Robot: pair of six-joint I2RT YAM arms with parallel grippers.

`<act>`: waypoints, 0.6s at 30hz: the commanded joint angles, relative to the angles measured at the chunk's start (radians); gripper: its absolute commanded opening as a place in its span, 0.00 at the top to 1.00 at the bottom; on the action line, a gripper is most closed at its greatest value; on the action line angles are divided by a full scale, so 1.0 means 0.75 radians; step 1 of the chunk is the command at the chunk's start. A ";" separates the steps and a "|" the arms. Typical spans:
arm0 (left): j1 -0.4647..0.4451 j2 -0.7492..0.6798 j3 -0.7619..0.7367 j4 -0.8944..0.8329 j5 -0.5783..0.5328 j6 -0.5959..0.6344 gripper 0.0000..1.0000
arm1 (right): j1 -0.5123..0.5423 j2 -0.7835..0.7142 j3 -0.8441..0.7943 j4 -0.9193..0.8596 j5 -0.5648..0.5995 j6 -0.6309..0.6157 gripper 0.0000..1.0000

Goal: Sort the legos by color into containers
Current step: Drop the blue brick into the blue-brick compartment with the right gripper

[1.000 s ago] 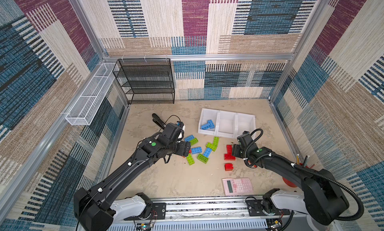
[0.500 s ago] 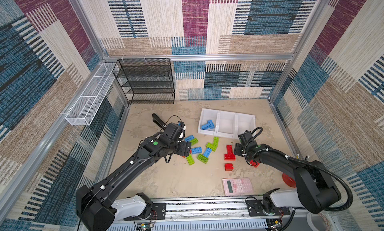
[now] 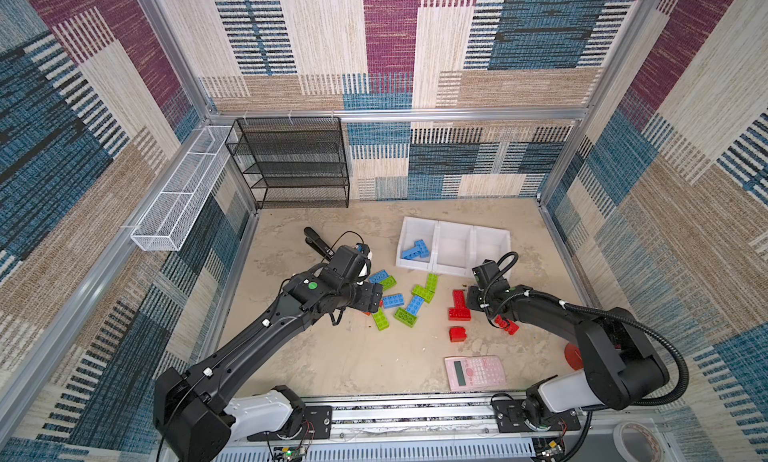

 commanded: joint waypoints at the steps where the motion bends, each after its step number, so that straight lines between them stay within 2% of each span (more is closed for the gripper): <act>1: 0.002 -0.004 0.011 0.014 -0.017 0.033 0.12 | 0.001 -0.005 0.016 0.015 0.000 -0.008 0.71; 9: 0.002 -0.007 0.009 0.011 -0.023 0.031 0.13 | 0.003 -0.101 0.075 -0.072 -0.003 -0.037 0.75; 18: 0.002 -0.002 0.007 0.012 -0.043 0.033 0.13 | 0.067 -0.194 0.264 -0.180 -0.044 -0.088 0.76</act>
